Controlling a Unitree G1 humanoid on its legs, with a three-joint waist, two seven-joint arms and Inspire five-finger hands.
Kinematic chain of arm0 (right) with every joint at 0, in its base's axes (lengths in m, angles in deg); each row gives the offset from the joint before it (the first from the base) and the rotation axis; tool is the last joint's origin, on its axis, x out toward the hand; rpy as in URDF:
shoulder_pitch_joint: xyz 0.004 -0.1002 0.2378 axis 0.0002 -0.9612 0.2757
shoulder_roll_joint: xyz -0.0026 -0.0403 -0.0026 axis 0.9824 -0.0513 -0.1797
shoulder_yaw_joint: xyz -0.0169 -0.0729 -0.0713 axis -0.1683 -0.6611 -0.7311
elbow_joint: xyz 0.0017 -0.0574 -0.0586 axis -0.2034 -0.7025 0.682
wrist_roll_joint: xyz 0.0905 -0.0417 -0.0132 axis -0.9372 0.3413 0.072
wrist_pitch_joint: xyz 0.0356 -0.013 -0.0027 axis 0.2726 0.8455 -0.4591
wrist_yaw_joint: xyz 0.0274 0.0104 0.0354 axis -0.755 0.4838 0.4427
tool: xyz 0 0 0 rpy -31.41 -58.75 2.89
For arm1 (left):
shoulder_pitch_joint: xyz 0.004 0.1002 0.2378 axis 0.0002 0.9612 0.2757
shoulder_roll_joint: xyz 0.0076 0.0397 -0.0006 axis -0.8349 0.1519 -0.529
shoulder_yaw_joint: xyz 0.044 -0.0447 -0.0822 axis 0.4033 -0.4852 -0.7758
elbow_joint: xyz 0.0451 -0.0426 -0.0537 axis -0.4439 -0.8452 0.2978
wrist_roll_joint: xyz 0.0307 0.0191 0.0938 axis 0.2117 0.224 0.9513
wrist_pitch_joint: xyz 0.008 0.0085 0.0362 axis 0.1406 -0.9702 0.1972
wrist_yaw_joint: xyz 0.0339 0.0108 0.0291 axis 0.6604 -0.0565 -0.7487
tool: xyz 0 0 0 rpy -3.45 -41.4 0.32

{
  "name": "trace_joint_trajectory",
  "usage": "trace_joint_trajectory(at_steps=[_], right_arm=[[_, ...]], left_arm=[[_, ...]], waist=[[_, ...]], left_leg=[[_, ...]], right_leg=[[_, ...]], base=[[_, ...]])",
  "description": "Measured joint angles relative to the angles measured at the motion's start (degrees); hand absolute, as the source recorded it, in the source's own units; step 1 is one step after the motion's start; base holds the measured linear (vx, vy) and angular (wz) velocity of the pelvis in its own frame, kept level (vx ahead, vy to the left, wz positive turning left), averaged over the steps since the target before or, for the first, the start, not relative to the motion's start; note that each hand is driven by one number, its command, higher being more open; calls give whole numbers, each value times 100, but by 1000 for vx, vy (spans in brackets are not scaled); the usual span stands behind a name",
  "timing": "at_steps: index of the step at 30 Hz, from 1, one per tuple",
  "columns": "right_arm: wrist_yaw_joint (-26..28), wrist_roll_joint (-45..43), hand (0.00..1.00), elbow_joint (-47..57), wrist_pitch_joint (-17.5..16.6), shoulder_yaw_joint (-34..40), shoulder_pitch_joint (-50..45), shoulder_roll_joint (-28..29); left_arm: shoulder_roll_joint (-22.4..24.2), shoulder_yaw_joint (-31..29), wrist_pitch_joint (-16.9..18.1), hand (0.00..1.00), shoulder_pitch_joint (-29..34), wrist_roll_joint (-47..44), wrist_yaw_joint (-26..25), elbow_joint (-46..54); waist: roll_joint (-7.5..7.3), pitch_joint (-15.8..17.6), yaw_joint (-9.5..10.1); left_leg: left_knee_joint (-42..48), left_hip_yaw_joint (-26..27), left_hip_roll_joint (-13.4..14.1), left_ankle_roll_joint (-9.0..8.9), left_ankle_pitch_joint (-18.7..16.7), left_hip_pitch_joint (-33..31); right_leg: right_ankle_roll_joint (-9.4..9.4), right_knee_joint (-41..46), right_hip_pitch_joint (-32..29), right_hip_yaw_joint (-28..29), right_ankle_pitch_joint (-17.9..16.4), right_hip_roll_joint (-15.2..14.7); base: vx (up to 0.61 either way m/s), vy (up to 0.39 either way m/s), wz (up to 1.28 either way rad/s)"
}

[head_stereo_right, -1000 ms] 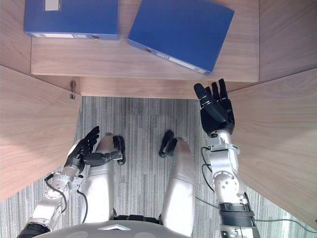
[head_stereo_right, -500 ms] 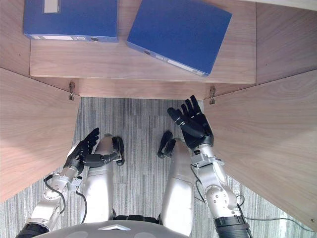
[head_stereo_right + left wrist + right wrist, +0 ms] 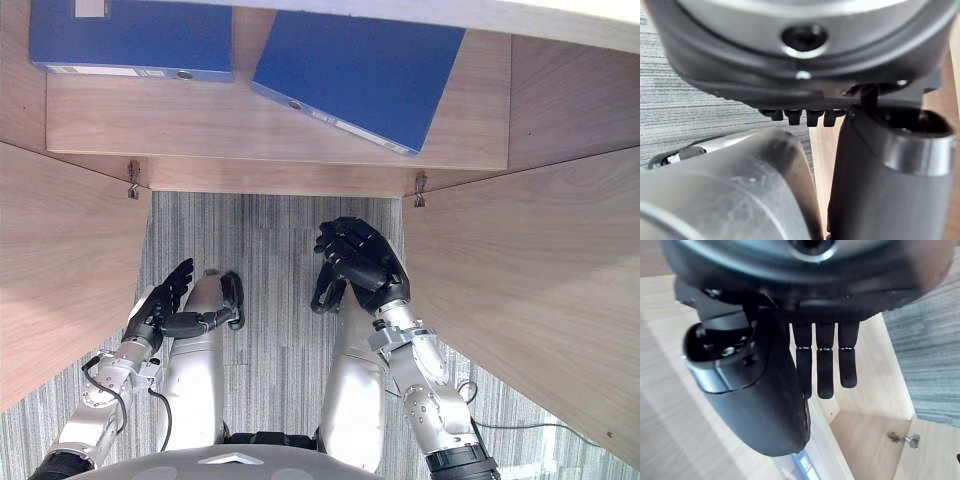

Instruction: Walk over to the cabinet, pick up the folder, carry it to the office cabinet, place the folder inside the office cabinet, then close the office cabinet door

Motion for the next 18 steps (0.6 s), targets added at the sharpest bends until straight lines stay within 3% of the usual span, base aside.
trace_joint_trajectory(at_steps=[12,18], right_arm=[[-129,444,0,15,-245,6,85,-20],[-383,672,0,-12,-344,108,315,43]], left_arm=[[8,22,191,100,-3,-24,-92,-60],[201,21,208,100,-5,-67,-181,-56]], waist=[[31,87,-21],[154,168,25]], left_leg=[[-13,10,-11,14,0,7],[-8,8,-14,18,4,4]], right_leg=[[17,-17,10,-4,9,-42],[14,4,10,-10,5,-58]], base=[[0,0,0],[0,0,0]])
